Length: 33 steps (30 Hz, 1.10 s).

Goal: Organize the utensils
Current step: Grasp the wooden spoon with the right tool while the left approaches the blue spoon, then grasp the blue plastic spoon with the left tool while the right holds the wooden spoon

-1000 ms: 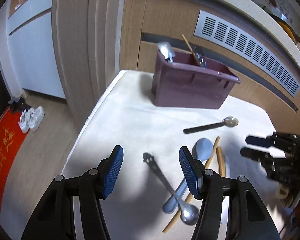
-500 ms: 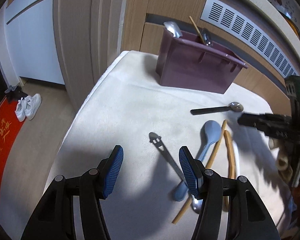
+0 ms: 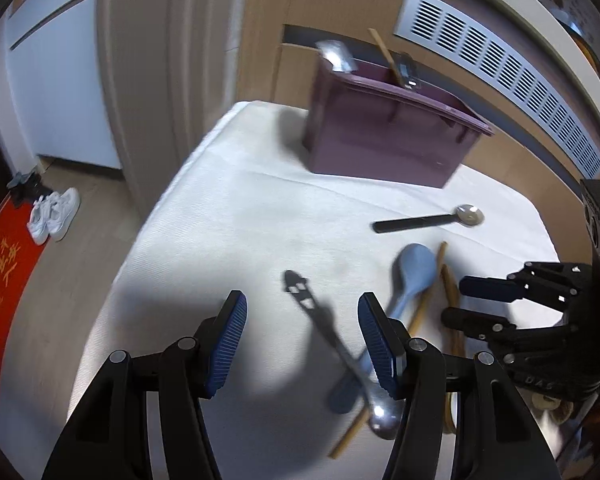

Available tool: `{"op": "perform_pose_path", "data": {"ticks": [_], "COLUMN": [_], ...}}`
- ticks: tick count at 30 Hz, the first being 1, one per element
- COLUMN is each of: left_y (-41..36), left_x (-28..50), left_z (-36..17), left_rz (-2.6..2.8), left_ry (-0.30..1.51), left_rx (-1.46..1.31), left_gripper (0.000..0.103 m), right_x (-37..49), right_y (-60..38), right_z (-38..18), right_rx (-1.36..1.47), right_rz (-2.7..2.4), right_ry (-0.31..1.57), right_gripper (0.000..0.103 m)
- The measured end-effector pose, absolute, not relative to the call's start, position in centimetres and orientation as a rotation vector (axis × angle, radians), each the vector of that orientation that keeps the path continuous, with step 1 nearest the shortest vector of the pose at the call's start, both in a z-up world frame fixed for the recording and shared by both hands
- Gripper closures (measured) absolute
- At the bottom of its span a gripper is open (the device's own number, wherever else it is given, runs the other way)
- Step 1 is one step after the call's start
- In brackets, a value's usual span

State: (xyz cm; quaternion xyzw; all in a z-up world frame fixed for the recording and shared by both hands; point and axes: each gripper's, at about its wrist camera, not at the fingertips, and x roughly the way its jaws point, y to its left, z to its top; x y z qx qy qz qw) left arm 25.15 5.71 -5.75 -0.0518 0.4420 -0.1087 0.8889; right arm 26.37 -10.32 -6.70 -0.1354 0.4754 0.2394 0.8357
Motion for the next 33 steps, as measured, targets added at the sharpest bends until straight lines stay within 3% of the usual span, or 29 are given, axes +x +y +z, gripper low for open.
{"op": "perform_pose_path", "data": {"ticks": [16, 33], "left_y": [-3.5, -2.2], "left_x": [28.9, 30.0], "left_z": [-6.8, -7.0], "left_rz": [-0.362, -0.267], "left_ry": [0.978, 0.974], "left_rx": [0.108, 0.165], "left_gripper": [0.044, 0.044], "right_x": [26.4, 25.8], "right_y": [-19.0, -18.8], "right_z": [-6.8, -6.9], "right_rx": [-0.179, -0.194], "right_rz": [0.407, 0.404], "right_ry": [1.007, 0.957], "right_gripper": [0.072, 0.068]}}
